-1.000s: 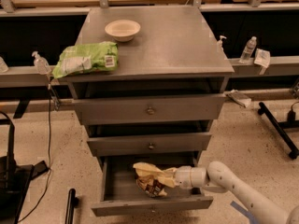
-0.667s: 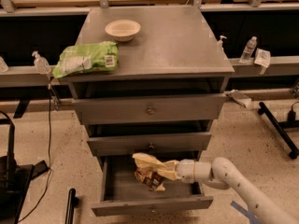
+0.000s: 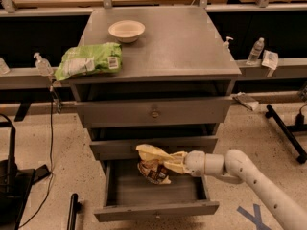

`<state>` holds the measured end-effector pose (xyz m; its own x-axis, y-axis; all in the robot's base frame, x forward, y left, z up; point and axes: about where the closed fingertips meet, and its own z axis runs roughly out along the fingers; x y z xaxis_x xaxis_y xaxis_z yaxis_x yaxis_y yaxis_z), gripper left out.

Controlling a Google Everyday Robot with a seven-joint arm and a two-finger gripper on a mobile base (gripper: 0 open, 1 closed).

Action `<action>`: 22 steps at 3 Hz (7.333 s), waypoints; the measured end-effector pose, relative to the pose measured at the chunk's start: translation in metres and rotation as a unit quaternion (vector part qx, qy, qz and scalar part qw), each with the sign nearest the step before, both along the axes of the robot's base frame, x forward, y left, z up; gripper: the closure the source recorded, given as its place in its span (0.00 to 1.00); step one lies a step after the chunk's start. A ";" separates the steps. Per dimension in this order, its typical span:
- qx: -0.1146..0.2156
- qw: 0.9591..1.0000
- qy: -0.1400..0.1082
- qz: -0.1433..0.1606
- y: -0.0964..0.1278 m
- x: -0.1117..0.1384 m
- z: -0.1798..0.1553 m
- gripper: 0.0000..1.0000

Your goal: Pick brown chip bag from bottom drawer and place on counter

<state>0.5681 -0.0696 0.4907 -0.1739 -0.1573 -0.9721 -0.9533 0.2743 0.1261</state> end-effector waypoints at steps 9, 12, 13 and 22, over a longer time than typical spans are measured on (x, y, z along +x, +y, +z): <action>0.017 0.992 -0.112 0.056 -0.081 0.062 0.457 1.00; 0.043 0.988 -0.141 0.037 -0.090 0.081 0.609 1.00; 0.006 0.984 -0.175 -0.009 -0.097 0.113 0.599 1.00; -0.141 0.948 -0.279 -0.054 -0.032 0.212 0.391 0.29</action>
Offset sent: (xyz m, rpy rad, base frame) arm 0.0297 -0.0768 0.2163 -0.2324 -0.2002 0.0267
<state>0.7801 -0.1016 0.8813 0.3246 -0.4355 -0.8396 -0.8150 0.3218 -0.4819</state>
